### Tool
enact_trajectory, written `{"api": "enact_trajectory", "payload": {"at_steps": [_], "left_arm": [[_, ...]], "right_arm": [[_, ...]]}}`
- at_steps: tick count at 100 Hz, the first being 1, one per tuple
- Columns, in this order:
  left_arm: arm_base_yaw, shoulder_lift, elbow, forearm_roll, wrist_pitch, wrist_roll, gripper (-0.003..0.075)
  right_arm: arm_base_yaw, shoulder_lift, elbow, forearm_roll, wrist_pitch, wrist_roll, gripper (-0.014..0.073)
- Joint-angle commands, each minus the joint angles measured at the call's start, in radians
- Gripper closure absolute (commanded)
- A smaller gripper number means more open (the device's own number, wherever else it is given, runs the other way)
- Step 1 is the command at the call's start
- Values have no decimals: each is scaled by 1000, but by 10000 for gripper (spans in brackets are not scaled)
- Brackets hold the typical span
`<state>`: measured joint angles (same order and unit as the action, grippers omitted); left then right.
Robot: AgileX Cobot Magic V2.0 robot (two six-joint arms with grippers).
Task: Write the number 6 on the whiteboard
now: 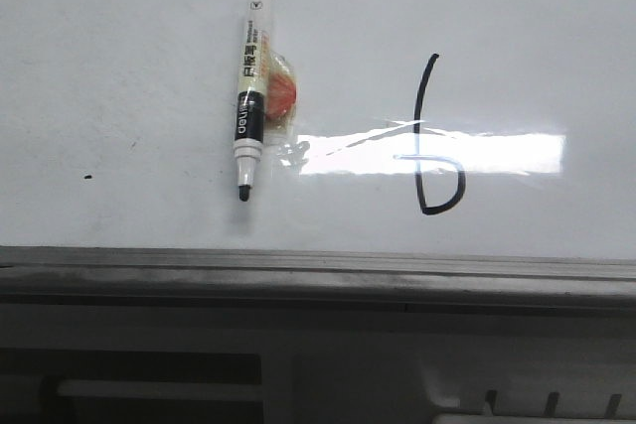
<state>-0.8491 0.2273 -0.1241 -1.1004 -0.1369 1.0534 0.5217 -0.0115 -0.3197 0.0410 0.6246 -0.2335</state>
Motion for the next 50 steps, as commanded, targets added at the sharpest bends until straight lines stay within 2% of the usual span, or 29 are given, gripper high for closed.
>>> {"api": "enact_trajectory", "payload": {"at_steps": [1,9,19,26,33,50], "left_arm": [[58,-67,21,224,-71,-103,739],[162,-155,86,475,-73,-384,739],[328,-245,143,879,-23,-746,739],[432,-263,157,1017,54,-917,739],[520,-254,167,1057,137,-986,739],[647,-256,172,1050,338,-988,739]], "right_arm": [[-3,20,-23,-8,-73,3,657],[-3,20,-23,-8,-73,3,657],[-3,20,-23,-8,-73,3,657],[-3,20,-23,-8,-76,3,657],[-3,20,-23,-8,-76,3,657],[-3,20,-23,-8,-76,3,657]]}}
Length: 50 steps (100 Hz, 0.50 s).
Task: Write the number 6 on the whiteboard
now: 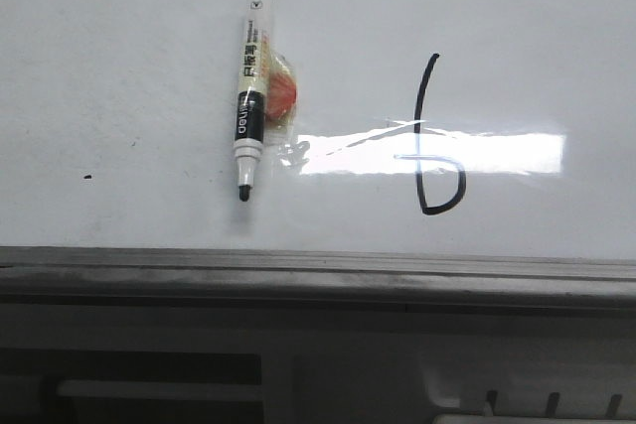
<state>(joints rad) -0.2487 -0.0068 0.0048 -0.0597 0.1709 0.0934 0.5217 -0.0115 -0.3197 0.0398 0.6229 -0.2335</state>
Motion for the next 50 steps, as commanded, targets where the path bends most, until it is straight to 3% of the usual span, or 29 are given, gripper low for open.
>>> {"api": "enact_trajectory", "payload": {"at_steps": [1,7,50], "left_arm": [[50,-25,43,10,37,-28,739],[77,-29,43,-2,108,-28,739],[156,-29,43,-13,102,-28,739]], "right_arm": [[-3,20,-23,-6,-74,3,657],[-3,20,-23,-6,-74,3,657],[-3,20,-23,-6,-74,3,657]]}}
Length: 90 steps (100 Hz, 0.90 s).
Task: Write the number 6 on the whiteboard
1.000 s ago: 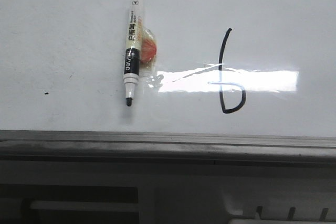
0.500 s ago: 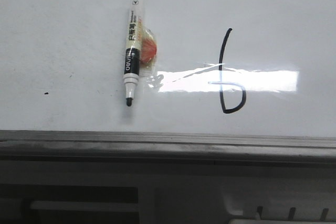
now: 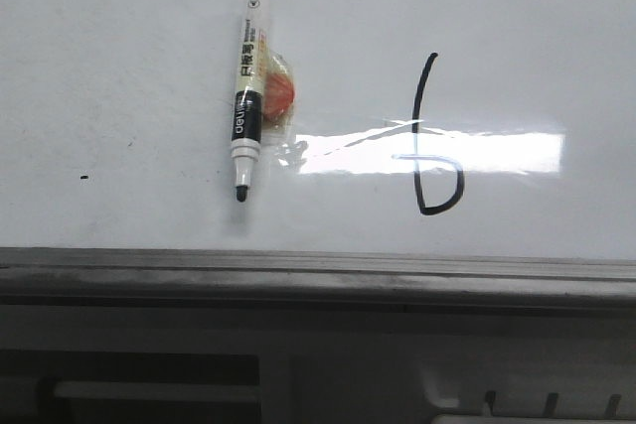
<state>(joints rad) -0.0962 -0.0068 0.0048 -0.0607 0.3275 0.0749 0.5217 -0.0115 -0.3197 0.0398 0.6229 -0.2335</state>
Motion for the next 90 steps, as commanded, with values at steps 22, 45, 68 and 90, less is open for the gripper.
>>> {"api": "enact_trajectory", "payload": {"at_steps": [22,45,68,90], "left_arm": [[3,-29,43,-12,-54,-10,739],[3,-29,43,-12,-54,-10,739],[3,-29,43,-12,-54,-10,739],[3,-29,43,-12,-54,-10,739]], "right_arm": [[-3,20,-23,-6,-74,3,657],[-3,20,-23,-6,-74,3,657],[-10,20,23,-92,-118,14,657],[-189,20,277,-156,-444,347,657]]}}
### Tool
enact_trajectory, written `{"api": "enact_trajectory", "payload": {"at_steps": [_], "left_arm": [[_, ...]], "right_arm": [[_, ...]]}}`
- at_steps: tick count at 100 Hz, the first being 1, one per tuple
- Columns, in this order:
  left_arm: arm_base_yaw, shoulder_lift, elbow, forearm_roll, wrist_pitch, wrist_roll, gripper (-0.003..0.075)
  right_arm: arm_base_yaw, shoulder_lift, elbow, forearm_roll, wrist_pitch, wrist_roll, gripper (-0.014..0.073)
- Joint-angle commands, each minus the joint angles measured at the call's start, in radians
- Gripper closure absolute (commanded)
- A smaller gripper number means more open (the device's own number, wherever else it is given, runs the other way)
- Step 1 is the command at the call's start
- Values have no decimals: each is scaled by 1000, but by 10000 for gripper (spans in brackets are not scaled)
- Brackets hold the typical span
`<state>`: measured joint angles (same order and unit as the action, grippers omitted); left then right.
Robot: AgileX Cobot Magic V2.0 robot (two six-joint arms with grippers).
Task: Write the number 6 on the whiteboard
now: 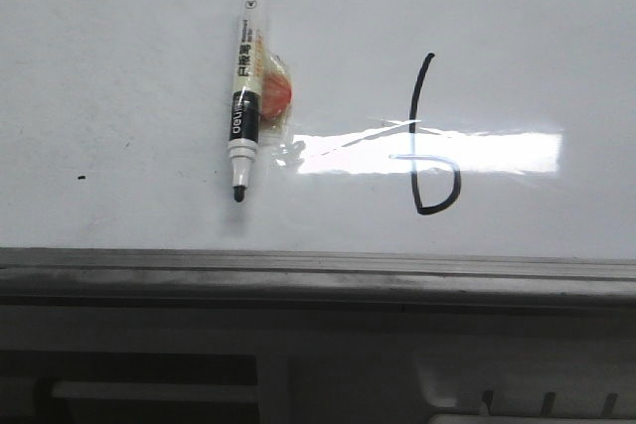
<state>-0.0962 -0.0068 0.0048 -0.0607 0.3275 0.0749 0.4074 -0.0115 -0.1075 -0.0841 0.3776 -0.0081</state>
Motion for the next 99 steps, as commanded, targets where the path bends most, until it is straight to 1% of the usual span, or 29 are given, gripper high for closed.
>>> {"api": "enact_trajectory", "payload": {"at_steps": [1,9,10,11,12,14,24,28,99], "left_arm": [[3,-29,43,-12,-54,-10,739],[3,-29,43,-12,-54,-10,739],[3,-29,43,-12,-54,-10,739],[3,-29,43,-12,-54,-10,739],[3,-29,43,-12,-54,-10,739],[3,-29,43,-12,-54,-10,739],[3,-29,43,-12,-56,-10,739],[3,-29,43,-12,-56,-10,739],[3,-29,43,-12,-58,-10,739]], "right_arm": [[-81,20,81,-32,-206,127,657],[-159,14,153,-34,-255,147,657],[-170,10,151,-34,-217,149,657],[-170,7,150,-34,-217,149,657],[-180,6,148,-34,-178,149,657],[-194,2,145,-34,-146,149,657],[-239,-18,148,-36,-61,149,657],[-248,-18,148,-37,-64,149,657],[-250,-18,148,-40,-74,149,657]]}}
